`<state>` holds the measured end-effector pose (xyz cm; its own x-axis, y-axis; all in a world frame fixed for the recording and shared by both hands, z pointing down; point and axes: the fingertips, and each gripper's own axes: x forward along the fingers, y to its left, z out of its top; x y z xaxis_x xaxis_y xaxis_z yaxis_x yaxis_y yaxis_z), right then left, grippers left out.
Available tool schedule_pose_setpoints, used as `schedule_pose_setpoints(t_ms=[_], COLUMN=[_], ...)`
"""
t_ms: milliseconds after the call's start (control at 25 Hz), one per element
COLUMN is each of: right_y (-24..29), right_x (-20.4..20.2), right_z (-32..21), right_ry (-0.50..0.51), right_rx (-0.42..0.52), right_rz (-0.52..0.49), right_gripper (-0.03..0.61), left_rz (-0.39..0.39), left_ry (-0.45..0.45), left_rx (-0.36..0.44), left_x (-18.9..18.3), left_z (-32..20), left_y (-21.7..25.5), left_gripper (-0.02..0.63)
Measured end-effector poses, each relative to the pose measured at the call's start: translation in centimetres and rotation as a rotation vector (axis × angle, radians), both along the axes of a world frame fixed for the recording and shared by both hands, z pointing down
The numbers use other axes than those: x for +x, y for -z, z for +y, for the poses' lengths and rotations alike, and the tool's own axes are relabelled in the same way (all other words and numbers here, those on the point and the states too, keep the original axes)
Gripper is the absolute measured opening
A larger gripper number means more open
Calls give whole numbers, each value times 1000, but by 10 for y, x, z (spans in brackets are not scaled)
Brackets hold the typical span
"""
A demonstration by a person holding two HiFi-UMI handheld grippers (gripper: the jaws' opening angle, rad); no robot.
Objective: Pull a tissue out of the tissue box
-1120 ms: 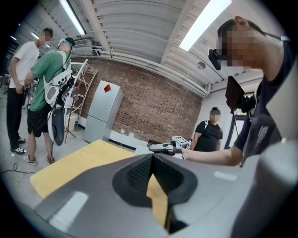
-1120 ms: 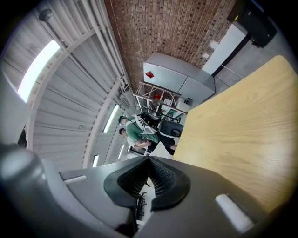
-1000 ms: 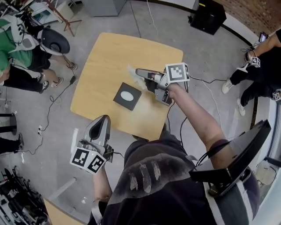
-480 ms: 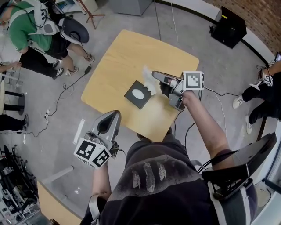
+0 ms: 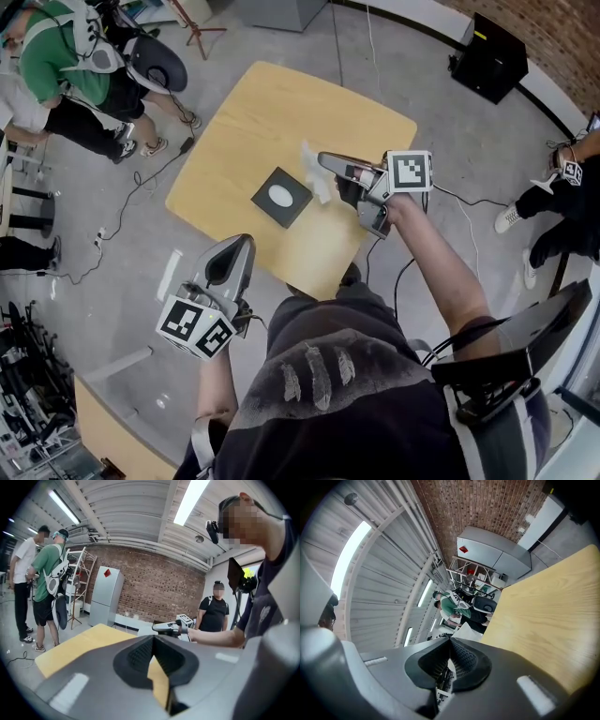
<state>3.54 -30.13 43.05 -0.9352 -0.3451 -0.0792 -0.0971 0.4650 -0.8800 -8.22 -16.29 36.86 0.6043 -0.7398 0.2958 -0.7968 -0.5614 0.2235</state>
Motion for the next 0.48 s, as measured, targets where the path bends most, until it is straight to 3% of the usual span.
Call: schedule_pose_setpoints(t_ms=[480], right_y=[13], right_x=[-4], right_z=[12], right_ry=[68], right_rx=[20], right_rz=[-47], right_gripper=[-2], left_rz=[6], left_ry=[109], left_rx=[-33], left_x=[9], left_z=[24], left_y=[-8], left_gripper=[2])
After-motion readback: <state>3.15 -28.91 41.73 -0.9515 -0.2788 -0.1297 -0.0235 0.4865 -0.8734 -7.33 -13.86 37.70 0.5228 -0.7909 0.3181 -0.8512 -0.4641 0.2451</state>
